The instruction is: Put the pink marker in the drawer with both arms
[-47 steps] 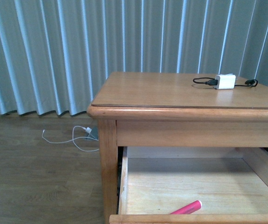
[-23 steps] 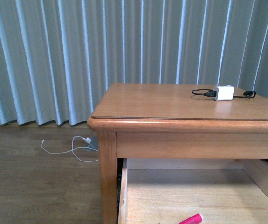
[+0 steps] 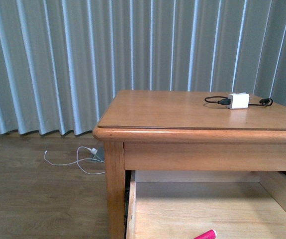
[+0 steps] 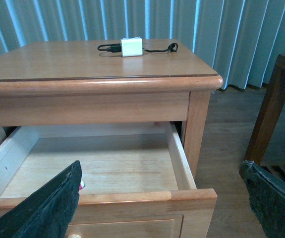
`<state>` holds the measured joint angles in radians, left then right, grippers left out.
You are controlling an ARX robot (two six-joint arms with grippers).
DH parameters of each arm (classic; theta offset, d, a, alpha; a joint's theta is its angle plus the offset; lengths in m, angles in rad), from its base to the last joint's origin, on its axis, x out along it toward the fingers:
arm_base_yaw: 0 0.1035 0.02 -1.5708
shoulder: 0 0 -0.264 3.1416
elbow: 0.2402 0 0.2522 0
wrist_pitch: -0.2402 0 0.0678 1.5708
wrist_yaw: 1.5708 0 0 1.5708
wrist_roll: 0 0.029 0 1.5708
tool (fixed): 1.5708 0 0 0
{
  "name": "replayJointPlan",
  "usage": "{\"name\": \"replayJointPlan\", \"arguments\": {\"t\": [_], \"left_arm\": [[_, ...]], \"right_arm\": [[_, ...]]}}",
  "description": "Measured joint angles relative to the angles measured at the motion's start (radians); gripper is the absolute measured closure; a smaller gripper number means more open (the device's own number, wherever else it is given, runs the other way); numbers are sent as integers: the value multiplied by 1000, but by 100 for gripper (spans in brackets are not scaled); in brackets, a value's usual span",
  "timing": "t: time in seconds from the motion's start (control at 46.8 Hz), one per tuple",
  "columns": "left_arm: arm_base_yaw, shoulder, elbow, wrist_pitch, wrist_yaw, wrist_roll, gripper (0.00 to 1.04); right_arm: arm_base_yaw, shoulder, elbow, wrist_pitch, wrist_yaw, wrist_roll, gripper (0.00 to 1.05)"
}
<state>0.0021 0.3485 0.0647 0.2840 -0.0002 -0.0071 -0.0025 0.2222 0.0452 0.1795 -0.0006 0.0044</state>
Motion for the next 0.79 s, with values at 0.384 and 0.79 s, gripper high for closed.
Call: {"name": "replayJointPlan", "arguments": {"t": [0.384, 0.79], "left_arm": [[-1, -111, -42, -48, 0, 2, 101], [-1, -342, -42, -281, 0, 2, 101]], "right_arm": [[0, 0, 0, 0, 0, 0, 9], [0, 0, -1, 0, 0, 0, 9]]}}
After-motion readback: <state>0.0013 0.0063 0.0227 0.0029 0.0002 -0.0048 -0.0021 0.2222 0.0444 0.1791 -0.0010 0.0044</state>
